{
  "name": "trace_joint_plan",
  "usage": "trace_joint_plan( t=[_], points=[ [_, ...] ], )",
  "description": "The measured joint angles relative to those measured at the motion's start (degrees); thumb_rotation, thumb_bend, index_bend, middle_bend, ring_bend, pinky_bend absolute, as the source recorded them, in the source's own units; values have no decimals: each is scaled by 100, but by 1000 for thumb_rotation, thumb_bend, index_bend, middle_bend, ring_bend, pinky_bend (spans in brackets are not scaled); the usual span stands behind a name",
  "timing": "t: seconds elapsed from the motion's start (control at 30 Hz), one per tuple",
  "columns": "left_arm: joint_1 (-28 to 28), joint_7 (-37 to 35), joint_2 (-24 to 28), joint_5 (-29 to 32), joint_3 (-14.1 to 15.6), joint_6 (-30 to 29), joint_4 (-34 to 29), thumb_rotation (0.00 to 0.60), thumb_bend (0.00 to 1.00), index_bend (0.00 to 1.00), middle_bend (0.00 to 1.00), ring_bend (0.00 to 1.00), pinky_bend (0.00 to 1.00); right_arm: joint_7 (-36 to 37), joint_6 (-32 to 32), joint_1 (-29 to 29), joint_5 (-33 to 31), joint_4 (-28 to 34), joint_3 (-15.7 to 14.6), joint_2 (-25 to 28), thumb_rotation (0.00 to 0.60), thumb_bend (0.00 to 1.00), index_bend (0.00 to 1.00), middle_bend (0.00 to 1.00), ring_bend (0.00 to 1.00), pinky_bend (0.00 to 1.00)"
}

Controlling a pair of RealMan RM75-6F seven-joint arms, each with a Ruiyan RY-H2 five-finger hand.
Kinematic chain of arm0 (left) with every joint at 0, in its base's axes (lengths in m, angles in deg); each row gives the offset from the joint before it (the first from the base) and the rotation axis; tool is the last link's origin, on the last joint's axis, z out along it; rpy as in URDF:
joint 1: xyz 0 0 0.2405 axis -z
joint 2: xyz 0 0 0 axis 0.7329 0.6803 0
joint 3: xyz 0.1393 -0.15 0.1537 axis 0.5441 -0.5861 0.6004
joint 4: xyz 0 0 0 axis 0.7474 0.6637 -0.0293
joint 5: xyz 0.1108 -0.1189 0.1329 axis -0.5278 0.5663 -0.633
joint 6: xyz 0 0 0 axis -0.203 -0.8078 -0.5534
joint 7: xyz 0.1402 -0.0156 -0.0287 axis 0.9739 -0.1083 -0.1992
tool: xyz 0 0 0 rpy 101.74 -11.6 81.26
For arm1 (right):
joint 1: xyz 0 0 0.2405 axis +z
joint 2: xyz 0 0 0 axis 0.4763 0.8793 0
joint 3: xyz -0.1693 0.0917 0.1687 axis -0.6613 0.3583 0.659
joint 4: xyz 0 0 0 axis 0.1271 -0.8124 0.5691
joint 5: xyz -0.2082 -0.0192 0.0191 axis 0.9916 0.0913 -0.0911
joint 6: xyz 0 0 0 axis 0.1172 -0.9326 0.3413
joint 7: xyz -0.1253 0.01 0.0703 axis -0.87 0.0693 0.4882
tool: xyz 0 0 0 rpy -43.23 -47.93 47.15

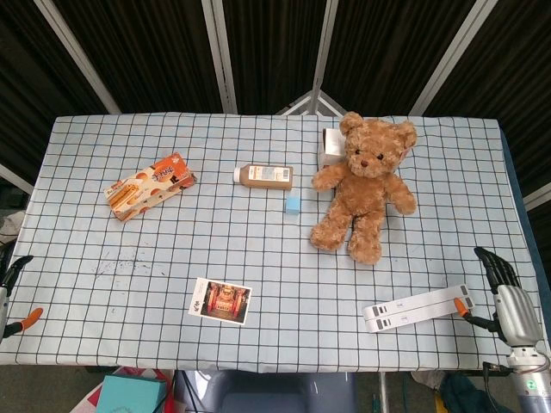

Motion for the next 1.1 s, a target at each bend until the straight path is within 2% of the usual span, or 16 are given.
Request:
trace_joint_plan(
  t=[0.13,0.33,0.43,0.57,0.83,1.1],
  points=[
    [50,98,-36,112,-47,86,7,600,243,166,0,0,30,925,821,374,-244,518,157,295,600,319,0,78,39,0],
    [59,166,-58,175,-73,92,0,600,243,167,0,0,30,1270,1859,957,-1344,1024,714,533,600,319,2,81,39,0],
    [58,173,-59,203,-88,86,1,600,243,167,0,0,30,1264,2301,1293,-1964,1099,1025,558,600,319,50,137,66,0],
    [66,184,-59,270,-114,103,7,600,243,167,0,0,30,926,2583,1645,-2610,979,1292,434,600,319,140,198,106,0],
    [104,228,-58,397,-167,168,19,600,243,167,0,0,30,-421,2794,2206,-3777,429,1486,-115,600,319,140,198,106,0],
    [115,223,-53,474,-197,187,24,600,243,167,0,0,30,-1250,3081,2667,-4618,-181,1566,-657,600,319,140,208,113,0]
  ],
)
